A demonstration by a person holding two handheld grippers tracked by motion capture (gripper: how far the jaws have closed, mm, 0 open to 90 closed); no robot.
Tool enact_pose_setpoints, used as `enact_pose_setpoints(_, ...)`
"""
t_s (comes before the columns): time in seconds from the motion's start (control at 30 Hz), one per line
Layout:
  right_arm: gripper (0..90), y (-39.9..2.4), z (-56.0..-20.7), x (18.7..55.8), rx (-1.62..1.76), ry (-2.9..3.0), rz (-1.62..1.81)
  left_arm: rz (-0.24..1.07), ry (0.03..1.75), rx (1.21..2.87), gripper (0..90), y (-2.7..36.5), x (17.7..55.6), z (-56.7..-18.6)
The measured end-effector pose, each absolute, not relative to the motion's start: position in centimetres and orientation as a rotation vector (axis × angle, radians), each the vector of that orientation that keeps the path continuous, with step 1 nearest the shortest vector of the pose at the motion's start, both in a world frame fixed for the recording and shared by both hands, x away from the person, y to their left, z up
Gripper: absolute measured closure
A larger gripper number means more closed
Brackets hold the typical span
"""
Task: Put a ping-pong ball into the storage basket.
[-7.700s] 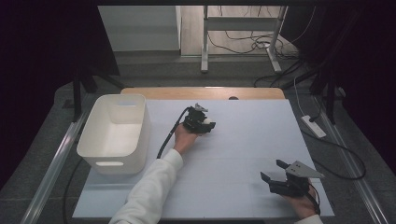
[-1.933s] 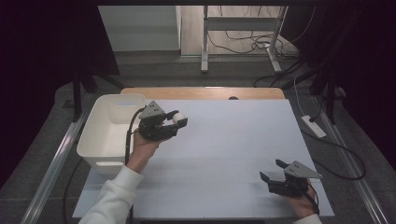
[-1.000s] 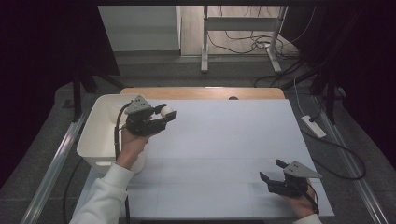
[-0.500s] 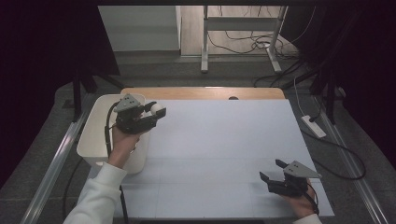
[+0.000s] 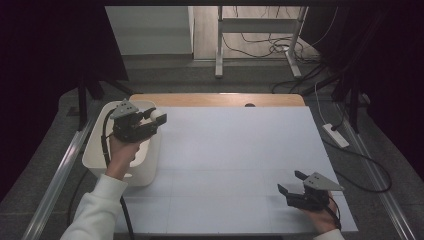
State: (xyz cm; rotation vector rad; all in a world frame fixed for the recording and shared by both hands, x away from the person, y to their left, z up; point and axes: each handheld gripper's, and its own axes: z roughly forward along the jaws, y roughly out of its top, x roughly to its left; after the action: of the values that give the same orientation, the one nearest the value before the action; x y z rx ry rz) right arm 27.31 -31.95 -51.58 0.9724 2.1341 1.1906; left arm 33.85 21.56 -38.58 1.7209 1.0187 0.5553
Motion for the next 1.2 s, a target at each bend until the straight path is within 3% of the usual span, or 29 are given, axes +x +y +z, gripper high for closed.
enact_pose_setpoints(1.2,19.4,-31.8,-51.6,27.4,0.967,2.143,1.187,0.582,1.210,1.715,50.0,25.8,35.4,-40.6)
